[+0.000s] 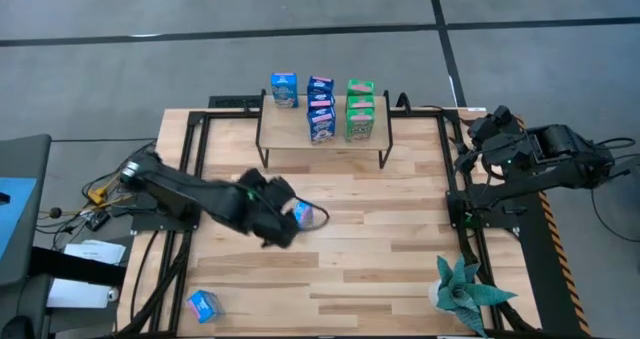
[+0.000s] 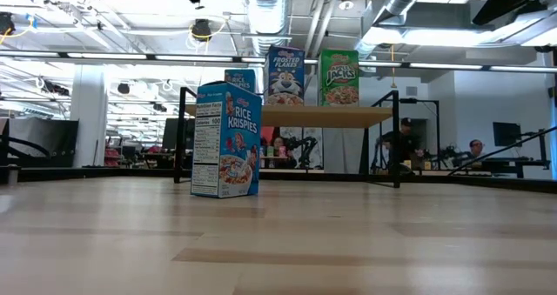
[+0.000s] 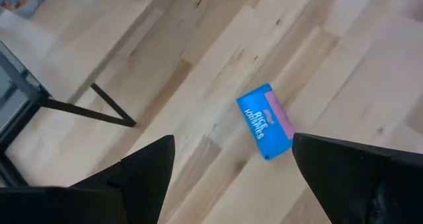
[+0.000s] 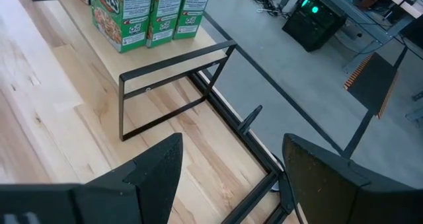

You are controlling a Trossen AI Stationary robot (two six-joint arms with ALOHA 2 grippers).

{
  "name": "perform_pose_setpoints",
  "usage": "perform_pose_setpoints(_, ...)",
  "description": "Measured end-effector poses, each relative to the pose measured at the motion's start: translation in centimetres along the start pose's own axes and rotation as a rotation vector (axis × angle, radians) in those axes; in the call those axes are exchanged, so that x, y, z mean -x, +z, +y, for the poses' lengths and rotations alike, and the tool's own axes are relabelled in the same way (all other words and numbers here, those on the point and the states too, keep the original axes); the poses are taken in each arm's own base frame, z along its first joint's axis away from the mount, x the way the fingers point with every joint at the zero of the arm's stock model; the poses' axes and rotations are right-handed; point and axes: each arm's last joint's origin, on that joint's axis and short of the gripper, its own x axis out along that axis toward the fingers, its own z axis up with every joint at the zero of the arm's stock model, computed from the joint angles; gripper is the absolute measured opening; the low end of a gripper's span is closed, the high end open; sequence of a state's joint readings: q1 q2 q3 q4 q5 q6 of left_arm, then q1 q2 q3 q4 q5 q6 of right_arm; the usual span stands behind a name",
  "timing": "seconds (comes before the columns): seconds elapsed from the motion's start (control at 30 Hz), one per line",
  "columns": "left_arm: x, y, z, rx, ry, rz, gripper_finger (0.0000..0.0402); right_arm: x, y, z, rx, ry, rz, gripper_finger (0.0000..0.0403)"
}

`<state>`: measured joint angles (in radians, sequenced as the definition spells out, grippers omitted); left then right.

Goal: Stack cereal on shelf
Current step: Put the top light blue cereal box aligned with the other light blue cereal box on the shelf

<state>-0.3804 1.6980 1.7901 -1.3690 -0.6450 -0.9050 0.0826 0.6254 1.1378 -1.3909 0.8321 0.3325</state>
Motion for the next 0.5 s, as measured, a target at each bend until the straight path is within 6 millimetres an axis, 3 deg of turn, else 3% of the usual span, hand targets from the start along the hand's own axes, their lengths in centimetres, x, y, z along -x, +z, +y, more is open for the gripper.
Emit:
perform_pose_setpoints(0.33,-6.7,-3.1,-6.6,0.002,0.147,0.024,0.0297,0.0,0.0,0.0,0.001,0.008,0.003,0.0286)
perform_pose_setpoints(0.5,-7.5,-3.9,-7.7,0.018,0.180,-0.029,0.0297,0.0,0.0,0.1,0.001,0.019,0.007,0.0286)
